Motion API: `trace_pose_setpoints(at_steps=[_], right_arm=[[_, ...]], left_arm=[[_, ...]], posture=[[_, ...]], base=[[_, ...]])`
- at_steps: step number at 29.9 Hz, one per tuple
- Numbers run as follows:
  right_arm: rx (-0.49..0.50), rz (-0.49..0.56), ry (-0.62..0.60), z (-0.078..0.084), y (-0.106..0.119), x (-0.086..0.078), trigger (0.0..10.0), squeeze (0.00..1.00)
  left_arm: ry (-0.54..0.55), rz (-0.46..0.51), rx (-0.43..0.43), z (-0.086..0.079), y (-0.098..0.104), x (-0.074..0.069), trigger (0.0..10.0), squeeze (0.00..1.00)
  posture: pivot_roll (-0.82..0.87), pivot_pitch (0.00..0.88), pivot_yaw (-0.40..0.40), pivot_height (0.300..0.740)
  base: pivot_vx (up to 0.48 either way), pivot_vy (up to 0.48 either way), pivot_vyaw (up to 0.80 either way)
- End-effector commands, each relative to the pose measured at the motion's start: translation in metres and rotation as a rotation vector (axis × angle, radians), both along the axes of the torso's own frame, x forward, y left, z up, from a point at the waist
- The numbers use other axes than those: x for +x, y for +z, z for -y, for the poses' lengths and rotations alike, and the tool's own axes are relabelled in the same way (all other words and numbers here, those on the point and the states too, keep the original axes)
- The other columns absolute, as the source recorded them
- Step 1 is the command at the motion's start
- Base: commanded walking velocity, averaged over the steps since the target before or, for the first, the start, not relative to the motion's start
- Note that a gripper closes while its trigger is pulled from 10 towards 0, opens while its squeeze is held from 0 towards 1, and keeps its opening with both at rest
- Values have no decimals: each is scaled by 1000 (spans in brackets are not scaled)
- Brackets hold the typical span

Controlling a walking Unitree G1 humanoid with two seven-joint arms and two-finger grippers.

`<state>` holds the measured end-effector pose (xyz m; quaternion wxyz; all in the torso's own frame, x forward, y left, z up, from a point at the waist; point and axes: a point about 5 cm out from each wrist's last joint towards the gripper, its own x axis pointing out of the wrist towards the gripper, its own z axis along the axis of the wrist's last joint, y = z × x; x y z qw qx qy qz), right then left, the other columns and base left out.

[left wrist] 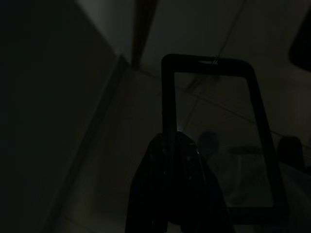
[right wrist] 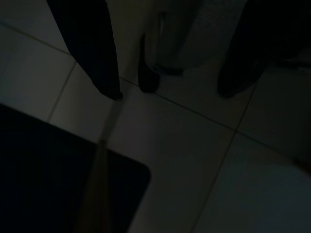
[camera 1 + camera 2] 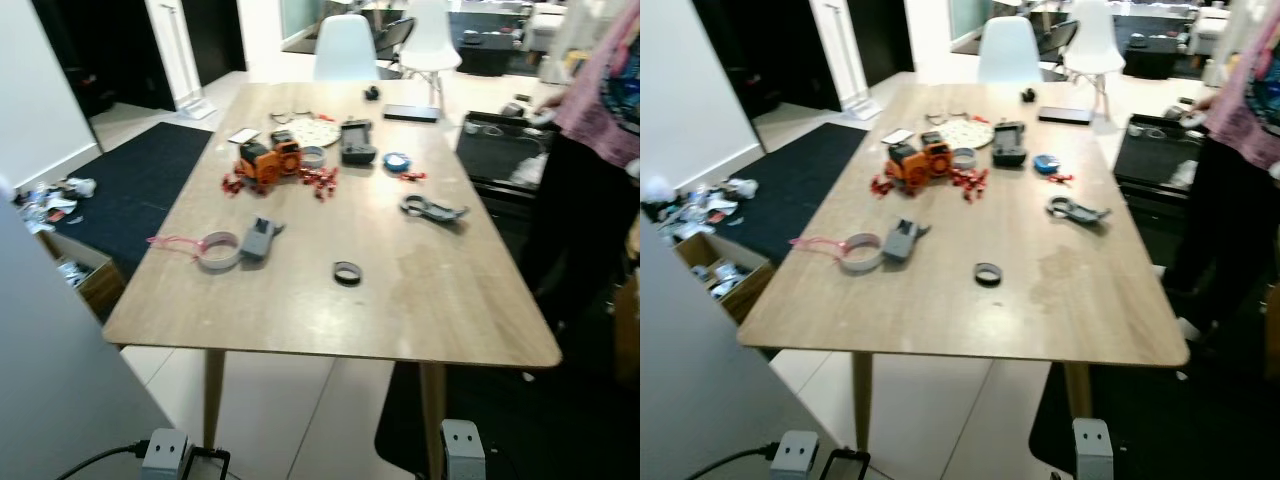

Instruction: Hang keys on a hook

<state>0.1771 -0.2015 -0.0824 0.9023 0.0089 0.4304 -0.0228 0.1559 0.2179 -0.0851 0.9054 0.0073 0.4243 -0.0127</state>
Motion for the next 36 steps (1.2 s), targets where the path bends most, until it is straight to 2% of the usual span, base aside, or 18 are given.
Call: trace_pose_setpoints(at_steps=[1, 15, 22, 36], right_arm=[[10, -15, 12, -4, -2, -2, 10000, 0], [14, -12, 40, -7, -1, 0, 10000, 0], [14, -15, 48, -8, -1, 0, 10000, 0], [12, -19, 59, -8, -2, 0, 10000, 0]], left_arm=[[16, -23, -13, 5, -3, -3, 10000, 0], [115, -50, -8, -4, -3, -3, 10000, 0], [107, -1, -21, -2, -2, -3, 10000, 0], [110, -29, -28, -4, -3, -5, 10000, 0]], posture=[[28, 47, 22, 740], [32, 39, 19, 740], [33, 36, 16, 740], [36, 31, 16, 740]], base=[[0, 0, 800], [0, 0, 791], [0, 0, 783], [0, 0, 779]])
